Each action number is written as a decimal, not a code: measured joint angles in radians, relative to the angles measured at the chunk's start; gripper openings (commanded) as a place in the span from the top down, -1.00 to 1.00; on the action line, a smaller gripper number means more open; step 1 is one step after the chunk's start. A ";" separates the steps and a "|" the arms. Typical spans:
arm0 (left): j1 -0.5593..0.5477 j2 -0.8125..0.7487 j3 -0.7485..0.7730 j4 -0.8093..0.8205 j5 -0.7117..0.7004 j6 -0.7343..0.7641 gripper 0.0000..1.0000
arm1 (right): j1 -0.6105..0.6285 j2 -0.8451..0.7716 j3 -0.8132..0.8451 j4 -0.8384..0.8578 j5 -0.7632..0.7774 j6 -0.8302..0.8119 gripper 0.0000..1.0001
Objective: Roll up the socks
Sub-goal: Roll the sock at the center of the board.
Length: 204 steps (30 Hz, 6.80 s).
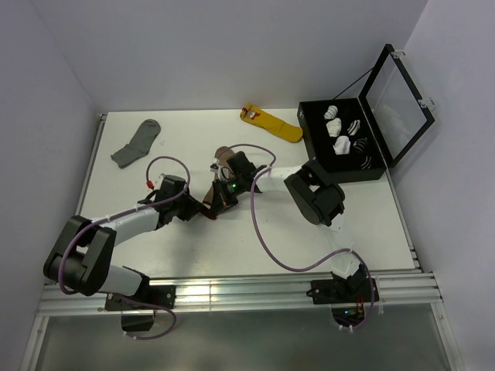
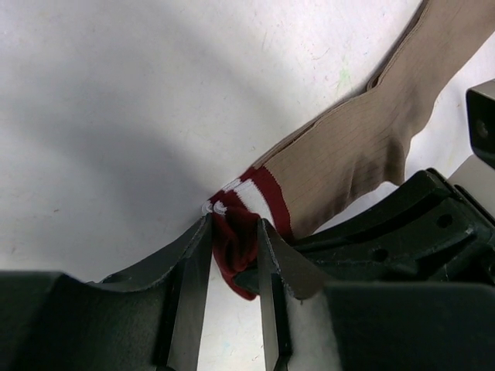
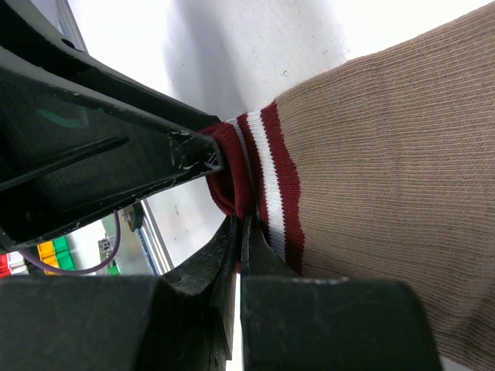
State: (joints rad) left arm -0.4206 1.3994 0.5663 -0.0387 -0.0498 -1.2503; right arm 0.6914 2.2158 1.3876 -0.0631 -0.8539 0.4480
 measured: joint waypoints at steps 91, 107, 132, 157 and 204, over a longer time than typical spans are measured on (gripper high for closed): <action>-0.002 -0.076 0.122 -0.219 -0.077 0.095 -0.14 | 0.020 -0.145 -0.353 0.542 0.189 0.045 1.00; -0.002 -0.138 -0.125 0.050 -0.026 0.058 -0.16 | -0.045 -0.012 -0.280 0.620 -0.005 0.373 1.00; -0.007 -0.021 -0.095 0.174 -0.008 0.061 0.50 | -0.056 0.002 -0.260 0.584 -0.026 0.430 1.00; -0.011 0.090 -0.095 0.385 0.010 0.054 0.52 | -0.060 0.013 -0.241 0.564 -0.031 0.440 1.00; -0.033 0.154 0.082 0.120 -0.039 0.035 0.59 | 0.220 -0.417 -0.513 0.500 0.818 -0.350 0.56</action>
State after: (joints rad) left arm -0.4534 1.5532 0.6487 0.0814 -0.0891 -1.2156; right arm 0.9115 1.7992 0.8742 0.4370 -0.0364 0.0982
